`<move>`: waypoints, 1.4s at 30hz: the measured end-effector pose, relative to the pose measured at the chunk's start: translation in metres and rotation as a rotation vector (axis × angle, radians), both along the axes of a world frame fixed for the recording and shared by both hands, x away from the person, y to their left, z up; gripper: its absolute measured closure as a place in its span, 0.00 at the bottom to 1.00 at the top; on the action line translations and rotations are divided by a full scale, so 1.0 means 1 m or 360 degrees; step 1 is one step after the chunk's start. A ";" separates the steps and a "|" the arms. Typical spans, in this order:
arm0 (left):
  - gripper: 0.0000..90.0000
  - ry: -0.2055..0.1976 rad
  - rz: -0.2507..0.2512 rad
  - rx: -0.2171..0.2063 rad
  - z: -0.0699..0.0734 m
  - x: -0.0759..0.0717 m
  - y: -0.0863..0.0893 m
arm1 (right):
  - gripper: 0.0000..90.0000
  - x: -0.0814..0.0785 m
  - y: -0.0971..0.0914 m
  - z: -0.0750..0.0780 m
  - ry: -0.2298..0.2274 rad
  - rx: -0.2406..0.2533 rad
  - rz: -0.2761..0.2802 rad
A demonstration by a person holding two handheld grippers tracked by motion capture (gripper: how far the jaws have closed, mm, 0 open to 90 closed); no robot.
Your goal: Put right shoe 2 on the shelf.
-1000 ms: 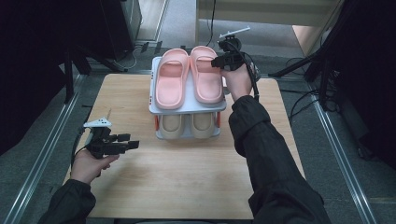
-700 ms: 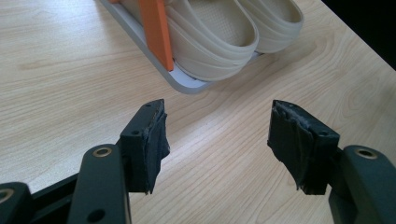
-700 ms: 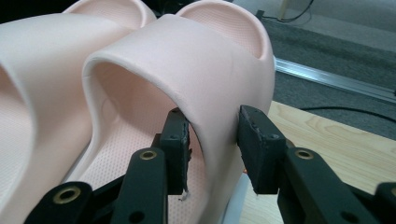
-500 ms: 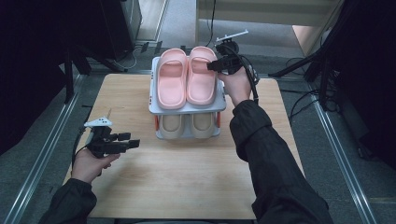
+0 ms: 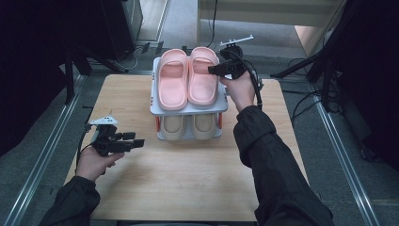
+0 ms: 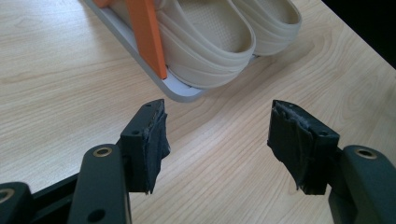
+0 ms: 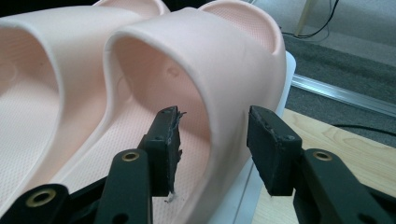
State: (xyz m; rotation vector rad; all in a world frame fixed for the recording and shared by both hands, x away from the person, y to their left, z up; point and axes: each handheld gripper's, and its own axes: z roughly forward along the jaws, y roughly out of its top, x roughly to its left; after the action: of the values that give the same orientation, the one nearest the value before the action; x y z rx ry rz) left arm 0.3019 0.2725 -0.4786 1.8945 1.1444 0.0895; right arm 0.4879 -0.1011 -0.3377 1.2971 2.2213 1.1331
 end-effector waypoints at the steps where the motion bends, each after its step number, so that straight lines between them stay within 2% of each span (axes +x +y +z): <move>1: 0.42 -0.0001 0.0007 -0.0010 0.000 0.000 -0.001 | 0.61 -0.002 -0.001 0.000 0.0000 0.0013 0.0006; 12: 0.42 0.0023 -0.0020 0.0018 -0.001 0.009 -0.007 | 0.64 -0.024 -0.016 -0.003 -0.0011 0.0062 0.0068; 17: 0.42 0.0030 -0.0020 0.0020 -0.001 0.013 -0.009 | 0.74 -0.037 -0.026 -0.005 -0.0009 0.0103 0.0104; 20: 0.42 0.0033 -0.0023 0.0027 -0.002 0.017 -0.009 | 0.75 -0.043 -0.031 -0.006 -0.0009 0.0124 0.0123; 25: 0.42 0.0032 -0.0024 0.0020 -0.003 0.020 -0.011 | 0.75 -0.052 -0.037 -0.009 -0.0009 0.0129 0.0157; 27: 0.42 0.0053 -0.0023 0.0023 -0.003 0.023 -0.011 | 0.75 -0.056 -0.040 -0.012 -0.0014 0.0142 0.0164; 33: 0.42 0.0054 -0.0022 0.0028 -0.003 0.028 -0.012 | 0.72 -0.068 -0.049 -0.021 -0.0052 0.0151 0.0187; 42: 0.42 0.0054 -0.0032 0.0029 -0.003 0.034 -0.016 | 0.69 -0.091 -0.061 -0.043 -0.0067 0.0190 0.0200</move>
State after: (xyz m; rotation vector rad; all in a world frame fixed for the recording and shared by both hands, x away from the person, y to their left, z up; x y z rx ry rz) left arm 0.3362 0.2564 -0.4815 1.9295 1.1507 0.0571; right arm 0.3965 -0.1617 -0.3811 1.1800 2.2622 1.3449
